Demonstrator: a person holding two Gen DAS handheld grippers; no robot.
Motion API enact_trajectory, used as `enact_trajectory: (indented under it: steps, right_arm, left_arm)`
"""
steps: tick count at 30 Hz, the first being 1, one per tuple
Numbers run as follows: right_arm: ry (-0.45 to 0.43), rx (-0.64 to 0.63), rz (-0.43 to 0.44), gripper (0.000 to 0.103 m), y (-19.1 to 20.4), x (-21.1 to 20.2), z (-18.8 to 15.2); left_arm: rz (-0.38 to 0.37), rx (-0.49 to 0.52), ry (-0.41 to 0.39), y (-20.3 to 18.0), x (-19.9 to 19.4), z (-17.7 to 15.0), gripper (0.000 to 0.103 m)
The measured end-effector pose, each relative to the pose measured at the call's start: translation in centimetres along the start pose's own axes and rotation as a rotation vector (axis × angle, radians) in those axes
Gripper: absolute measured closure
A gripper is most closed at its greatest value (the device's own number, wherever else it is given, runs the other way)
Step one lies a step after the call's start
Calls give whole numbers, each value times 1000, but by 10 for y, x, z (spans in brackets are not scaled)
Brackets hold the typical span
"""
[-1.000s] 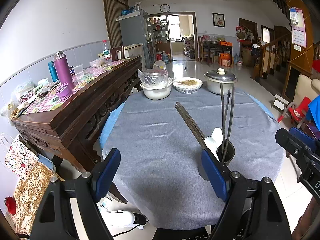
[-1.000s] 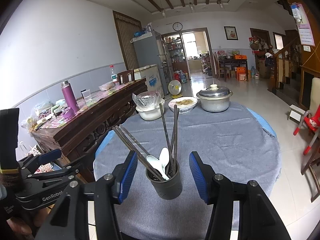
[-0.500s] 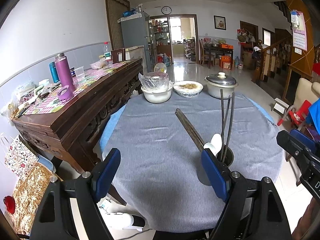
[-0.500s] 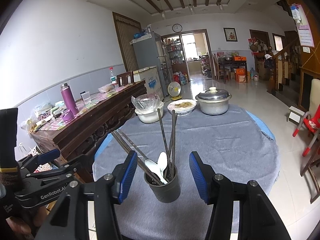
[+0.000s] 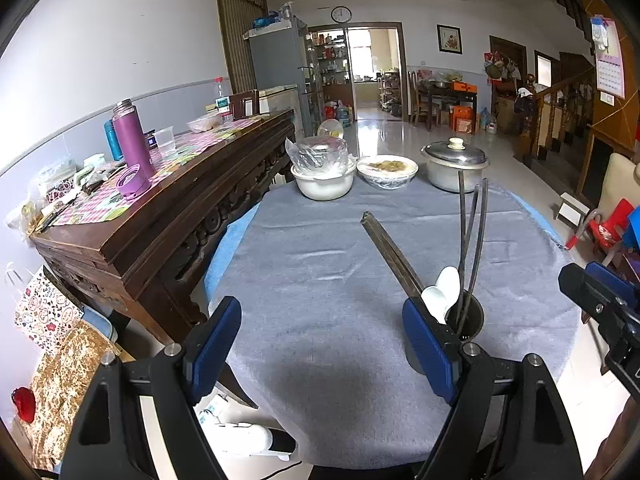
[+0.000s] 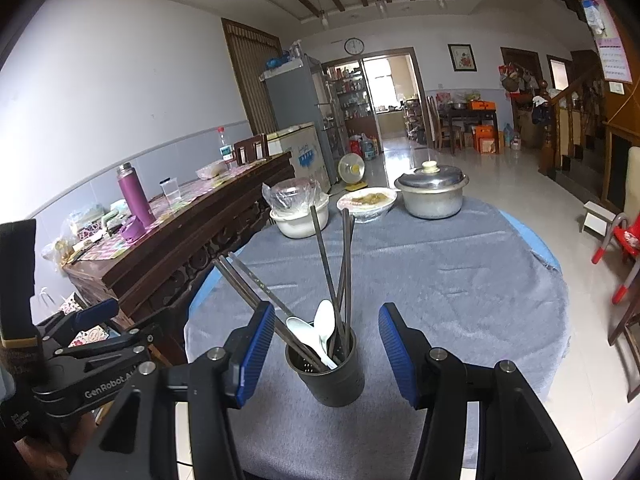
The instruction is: Organize utensils
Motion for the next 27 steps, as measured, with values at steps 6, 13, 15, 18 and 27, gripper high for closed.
enact_trajectory:
  steps: [6, 13, 15, 18, 27]
  right_arm:
    - [-1, 1, -1, 45, -3, 6, 1]
    - [6, 5, -2, 45, -3, 13, 1]
    - [8, 3, -1, 45, -3, 14, 1]
    - [13, -3, -2, 45, -2, 15, 0]
    - [-14, -28, -18, 45, 7, 3, 1]
  left_arm:
    - [-2, 9, 1, -4, 4, -1, 20]
    - [-11, 20, 8, -8, 9, -3, 20]
    - [-15, 20, 11, -8, 9, -3, 20]
    - [-20, 17, 11, -7, 9, -3, 20]
    - [-34, 18, -10, -4, -1, -3, 20]
Point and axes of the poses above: each gripper's, at about its wrist camera, not at the fingertips, and x roughly the way its jaws point, y to its left, z to its top, the point moved 1 cm from there along x, roughly the way its jaws point, and after that the axes turned 9 degrees about -y, right-handed, at the moved point
